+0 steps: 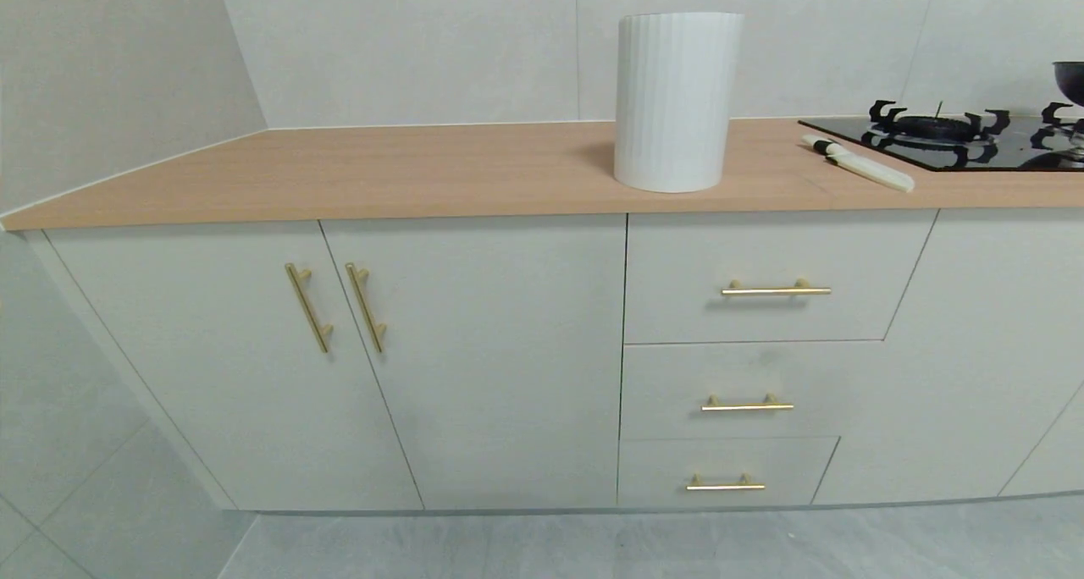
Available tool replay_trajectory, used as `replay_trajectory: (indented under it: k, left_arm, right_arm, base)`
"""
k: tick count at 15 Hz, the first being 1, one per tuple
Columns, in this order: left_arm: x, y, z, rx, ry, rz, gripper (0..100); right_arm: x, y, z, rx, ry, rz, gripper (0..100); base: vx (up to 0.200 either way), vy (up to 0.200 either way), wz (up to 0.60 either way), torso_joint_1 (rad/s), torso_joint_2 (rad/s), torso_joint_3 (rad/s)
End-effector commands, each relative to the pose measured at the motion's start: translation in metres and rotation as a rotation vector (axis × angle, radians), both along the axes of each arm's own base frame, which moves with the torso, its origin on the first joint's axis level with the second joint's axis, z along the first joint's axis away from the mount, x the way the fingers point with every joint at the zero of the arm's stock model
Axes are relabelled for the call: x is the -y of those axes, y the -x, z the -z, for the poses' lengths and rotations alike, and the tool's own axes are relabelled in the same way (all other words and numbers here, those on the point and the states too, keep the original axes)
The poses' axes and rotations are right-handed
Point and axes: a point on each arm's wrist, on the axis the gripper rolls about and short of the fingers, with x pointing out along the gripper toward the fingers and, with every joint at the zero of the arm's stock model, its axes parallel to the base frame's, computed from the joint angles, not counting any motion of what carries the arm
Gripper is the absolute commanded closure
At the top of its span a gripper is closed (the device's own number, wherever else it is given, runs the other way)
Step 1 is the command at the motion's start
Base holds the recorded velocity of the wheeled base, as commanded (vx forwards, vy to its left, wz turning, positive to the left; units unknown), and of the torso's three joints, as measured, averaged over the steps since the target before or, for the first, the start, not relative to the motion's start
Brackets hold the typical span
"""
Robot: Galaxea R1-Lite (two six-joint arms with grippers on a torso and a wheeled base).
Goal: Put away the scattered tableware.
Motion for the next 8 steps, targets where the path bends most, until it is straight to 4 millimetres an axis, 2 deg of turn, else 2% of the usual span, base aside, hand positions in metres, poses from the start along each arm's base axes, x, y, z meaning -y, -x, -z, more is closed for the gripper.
replay_trajectory:
  k: [1,8]
  left_arm:
    - [0.0,0.0,0.0,-0.001,0.0,0.0,0]
    - [0.0,0.0,0.0,-0.001,0.0,0.0,0]
  right_arm:
    - [0.0,-0.0002,0.0,-0.003,0.0,0.0,0]
    - [0.0,-0.0002,0.0,-0.003,0.0,0.0,0]
  base:
    - [0.2,0.0,0.0,0.002,0.0,0.002]
    - [0.2,0.0,0.0,0.005,0.0,0.001]
